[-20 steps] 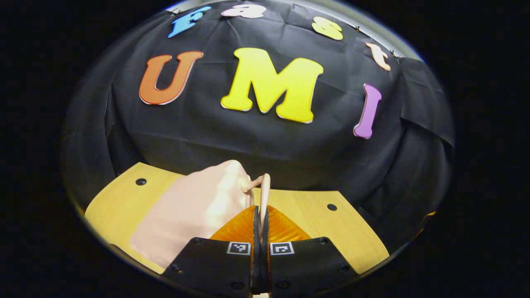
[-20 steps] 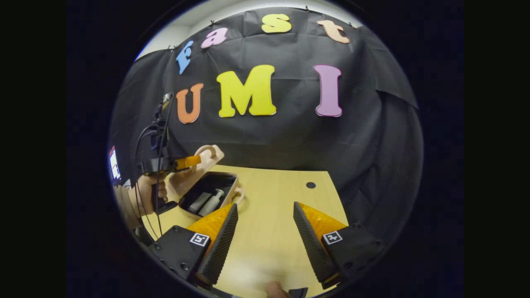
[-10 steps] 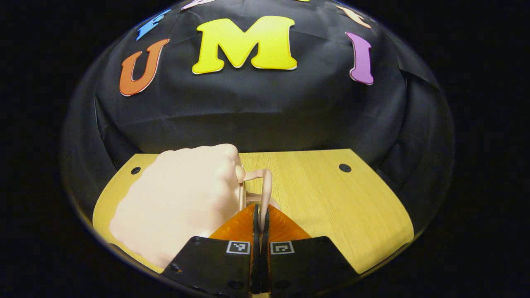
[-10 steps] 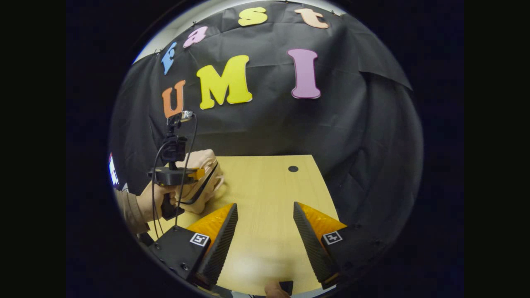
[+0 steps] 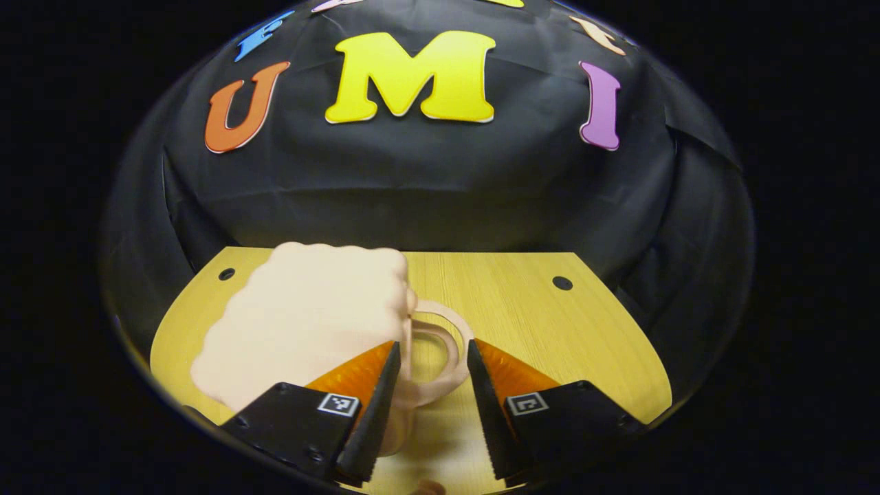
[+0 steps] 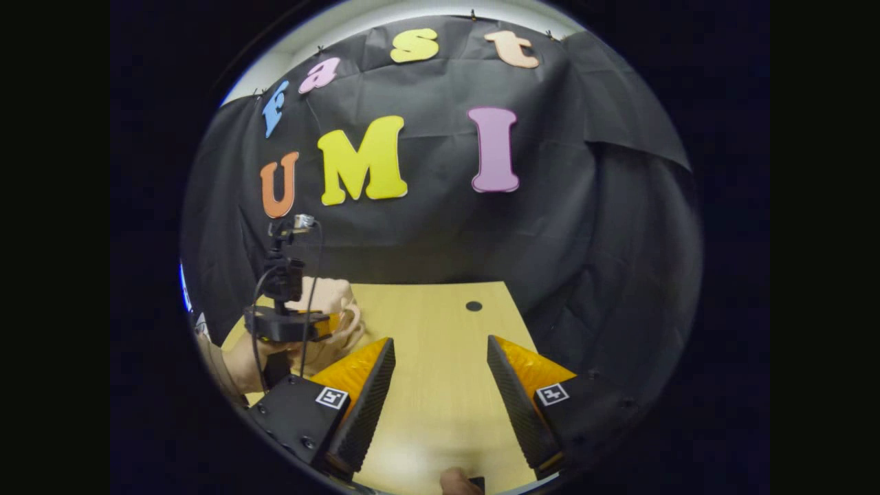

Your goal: First open the suitcase, pack the skin care products into it, and then close the suitcase.

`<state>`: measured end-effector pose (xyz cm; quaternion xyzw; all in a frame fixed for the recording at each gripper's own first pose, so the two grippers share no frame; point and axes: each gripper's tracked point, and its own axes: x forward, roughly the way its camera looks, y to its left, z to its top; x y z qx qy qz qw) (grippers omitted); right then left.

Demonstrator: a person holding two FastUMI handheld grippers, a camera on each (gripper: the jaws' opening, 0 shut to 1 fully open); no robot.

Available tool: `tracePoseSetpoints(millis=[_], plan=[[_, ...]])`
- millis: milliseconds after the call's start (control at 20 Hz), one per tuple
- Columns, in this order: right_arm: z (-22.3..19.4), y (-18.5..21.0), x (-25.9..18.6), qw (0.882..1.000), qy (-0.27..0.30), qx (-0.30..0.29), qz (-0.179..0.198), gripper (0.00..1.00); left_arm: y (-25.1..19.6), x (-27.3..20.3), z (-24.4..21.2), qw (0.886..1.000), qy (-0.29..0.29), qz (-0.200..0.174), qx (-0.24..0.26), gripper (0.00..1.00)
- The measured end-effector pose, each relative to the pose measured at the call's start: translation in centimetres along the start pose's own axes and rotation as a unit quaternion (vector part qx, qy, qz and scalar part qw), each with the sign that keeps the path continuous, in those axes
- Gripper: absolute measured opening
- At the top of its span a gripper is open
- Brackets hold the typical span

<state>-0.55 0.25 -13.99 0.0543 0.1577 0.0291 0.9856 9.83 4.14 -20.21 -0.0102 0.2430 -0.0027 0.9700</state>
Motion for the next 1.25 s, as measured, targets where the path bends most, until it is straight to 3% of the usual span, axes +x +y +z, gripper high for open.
tracePoseSetpoints(millis=[50,250,450,650,750,950,1200,1250], plan=[[0.7,0.9,-0.1,1.000,-0.006,0.000,0.001,0.79,1.3,-1.7,1.1,1.000,-0.010,0.004,-0.001,0.76],[3.8,5.3,-0.5,0.999,-0.041,-0.008,0.010,0.80,6.8,-8.4,5.4,0.996,-0.080,0.032,-0.004,0.92],[6.5,10.7,-0.6,0.997,-0.074,-0.029,0.024,0.81,11.2,-15.5,8.2,0.988,-0.146,0.051,0.003,0.93],[7.2,16.4,-1.9,0.995,-0.082,-0.012,0.049,0.81,14.0,-21.4,8.5,0.983,-0.177,0.055,-0.003,0.93],[6.8,19.6,-2.2,0.993,-0.087,-0.038,0.066,0.80,14.4,-22.2,7.6,0.984,-0.173,0.042,-0.016,0.93],[5.9,24.0,-3.0,0.988,-0.091,-0.078,0.098,0.81,15.7,-23.4,7.7,0.982,-0.185,0.041,0.007,0.93],[5.5,26.1,-3.2,0.987,-0.091,-0.091,0.098,0.81,15.9,-24.1,9.2,0.981,-0.193,0.020,-0.014,0.93],[5.3,26.4,-3.1,0.987,-0.087,-0.095,0.096,0.81,16.2,-24.2,9.5,0.980,-0.197,0.021,-0.007,0.85]])
